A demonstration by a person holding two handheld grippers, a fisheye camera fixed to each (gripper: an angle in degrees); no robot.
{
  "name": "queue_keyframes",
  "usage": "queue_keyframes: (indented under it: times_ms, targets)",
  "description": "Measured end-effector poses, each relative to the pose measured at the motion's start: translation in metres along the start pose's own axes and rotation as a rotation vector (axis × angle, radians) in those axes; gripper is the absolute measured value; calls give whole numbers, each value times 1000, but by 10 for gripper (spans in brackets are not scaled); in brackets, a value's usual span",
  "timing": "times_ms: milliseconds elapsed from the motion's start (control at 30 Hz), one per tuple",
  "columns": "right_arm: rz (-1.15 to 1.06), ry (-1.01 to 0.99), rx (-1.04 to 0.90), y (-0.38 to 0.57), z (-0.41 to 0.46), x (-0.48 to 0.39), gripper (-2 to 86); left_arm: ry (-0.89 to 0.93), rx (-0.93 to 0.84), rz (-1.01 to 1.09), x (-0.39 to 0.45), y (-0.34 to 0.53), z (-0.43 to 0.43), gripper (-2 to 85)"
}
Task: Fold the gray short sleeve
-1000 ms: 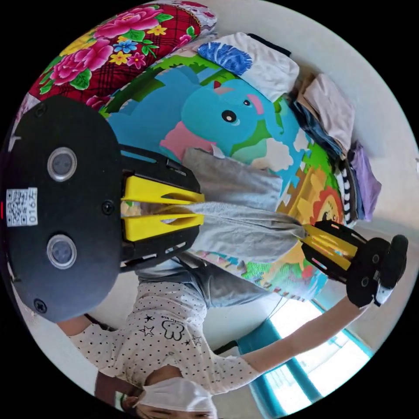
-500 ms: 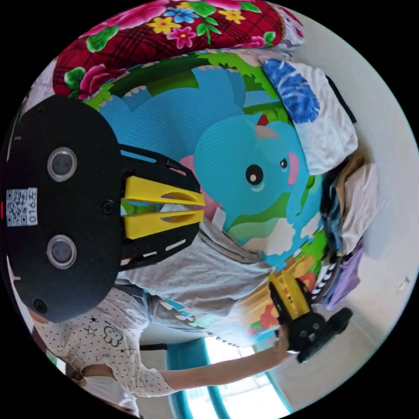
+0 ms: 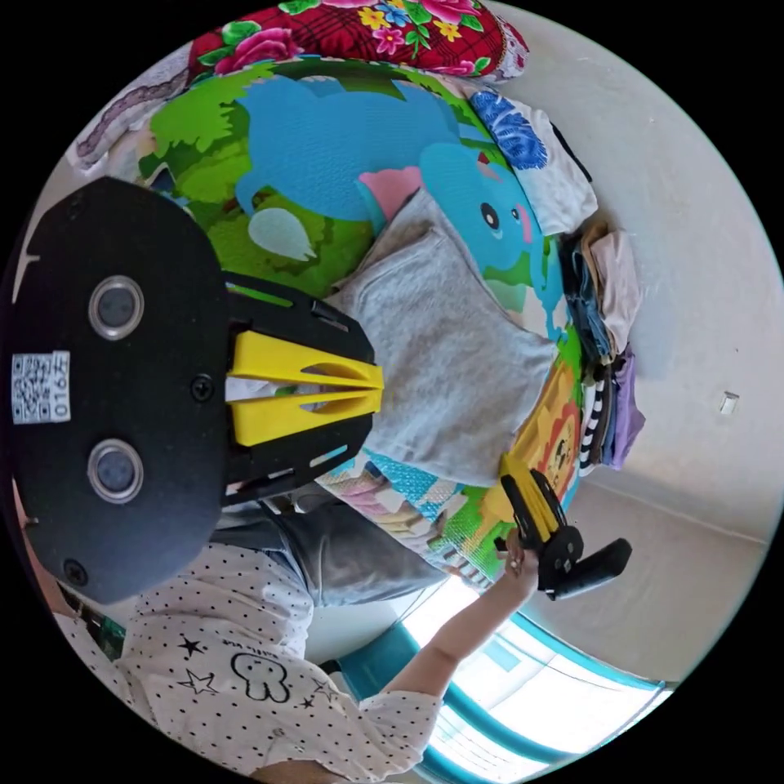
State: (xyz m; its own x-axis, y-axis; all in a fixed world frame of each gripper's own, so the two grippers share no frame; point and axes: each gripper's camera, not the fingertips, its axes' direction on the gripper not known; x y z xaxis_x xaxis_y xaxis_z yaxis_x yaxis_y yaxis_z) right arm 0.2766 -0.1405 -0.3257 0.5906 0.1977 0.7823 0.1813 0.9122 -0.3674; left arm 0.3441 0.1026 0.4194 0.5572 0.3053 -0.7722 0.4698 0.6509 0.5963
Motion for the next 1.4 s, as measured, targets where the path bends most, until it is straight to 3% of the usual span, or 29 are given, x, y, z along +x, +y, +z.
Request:
queue_keyframes:
  times_ms: [200, 333, 533, 633, 867, 967, 1100, 1200, 1400]
  targets:
    - [108, 106, -16, 53, 1, -8, 3, 32, 51, -125, -14, 46, 1, -8]
    - [150, -30, 170, 83, -14, -18, 34, 56, 161, -245, -14, 84, -16, 11]
    - [164, -76, 120, 105, 16, -27, 81, 104, 255, -315, 1, 135, -8, 50]
    - [162, -79, 81, 112, 31, -33, 68, 91, 260, -330, 11, 148, 6, 50]
    - [117, -39, 188, 149, 20, -69, 15, 67, 313, -333, 36, 173, 6, -5]
    - [70, -43, 94, 166, 34, -89, 10, 98, 301, -332, 47, 185, 10, -5]
    - [94, -10, 138, 187, 35, -115, 6, 110, 297, -308, 72, 197, 11, 23]
    - [148, 44, 197, 201, 27, -136, 1, 27, 307, -198, 114, 195, 4, 64]
    - [78, 106, 345, 208, 11, -197, 1, -475, 255, 260, 245, 157, 29, 87]
